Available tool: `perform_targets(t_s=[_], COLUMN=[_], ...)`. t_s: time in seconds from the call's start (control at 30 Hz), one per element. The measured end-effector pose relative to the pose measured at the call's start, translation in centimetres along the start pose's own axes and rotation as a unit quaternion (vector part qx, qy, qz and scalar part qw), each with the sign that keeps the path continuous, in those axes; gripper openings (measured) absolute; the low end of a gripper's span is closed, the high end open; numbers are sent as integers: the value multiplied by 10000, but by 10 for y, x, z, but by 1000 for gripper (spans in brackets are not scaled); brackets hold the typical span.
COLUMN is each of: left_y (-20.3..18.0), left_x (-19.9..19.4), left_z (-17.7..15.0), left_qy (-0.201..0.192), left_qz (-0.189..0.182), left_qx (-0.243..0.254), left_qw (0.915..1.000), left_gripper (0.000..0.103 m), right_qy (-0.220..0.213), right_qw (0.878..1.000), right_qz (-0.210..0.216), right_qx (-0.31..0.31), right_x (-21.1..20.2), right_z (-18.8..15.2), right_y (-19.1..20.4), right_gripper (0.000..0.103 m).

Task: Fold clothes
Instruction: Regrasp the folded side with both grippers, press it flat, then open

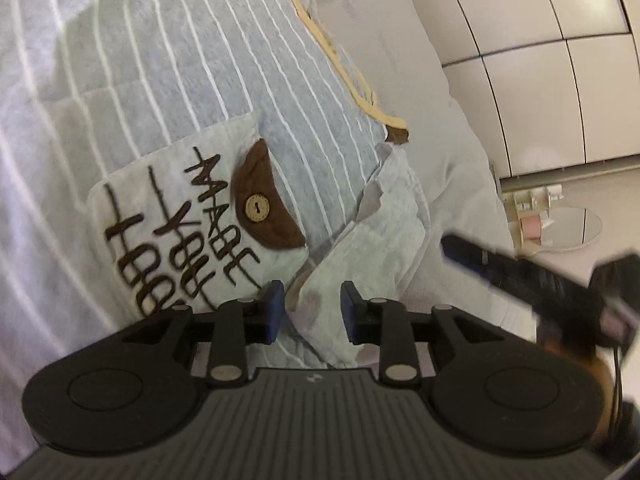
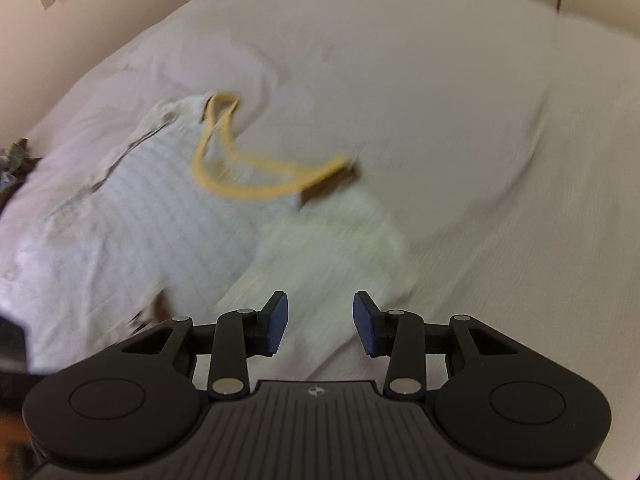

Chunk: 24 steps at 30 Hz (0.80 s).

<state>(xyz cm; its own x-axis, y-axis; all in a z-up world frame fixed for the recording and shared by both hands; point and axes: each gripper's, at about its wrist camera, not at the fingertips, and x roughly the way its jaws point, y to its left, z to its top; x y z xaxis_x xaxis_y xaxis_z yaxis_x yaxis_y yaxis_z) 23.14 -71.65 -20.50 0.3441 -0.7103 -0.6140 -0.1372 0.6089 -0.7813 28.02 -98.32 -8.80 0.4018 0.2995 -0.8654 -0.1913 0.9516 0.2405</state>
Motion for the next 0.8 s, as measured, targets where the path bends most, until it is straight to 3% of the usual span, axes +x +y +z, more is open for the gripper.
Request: perform_targets(t_s=[0.13,0.2,0.27,0.47,0.57,0.67,0.8], left_y=[-3,-5,-5,-35,-62,-79,-75], left_x=[7,8,6,-11,-12,5,25], left_z=[10,15,20,30,36,40,34], left_qy=[131,156,120,30,-42,170,464], left_qz=[111,161,250,383,195,-44,76], left_qx=[329,511,600,1566,2121,2488,2618], left_qw=[9993,9984,9978,9869,9770,9684,9640], left_gripper=[16,6,6,5,5,5,6], right_qy=[287,387,470,707,379,-42,-464], right_qw=[9970,9943,9939,9922,9938,9942,9953], right_qz=[405,549,514,409,297,293,326], right_qx=[589,823,852,941,1005,1036,790], right_x=[11,21,20,19,0,-6,8], right_z=[-44,-62,-68,-83,-80,-65,-26], right_y=[14,21,23,28,20,8,-2], right_gripper=[39,20,12,16,16,16,16])
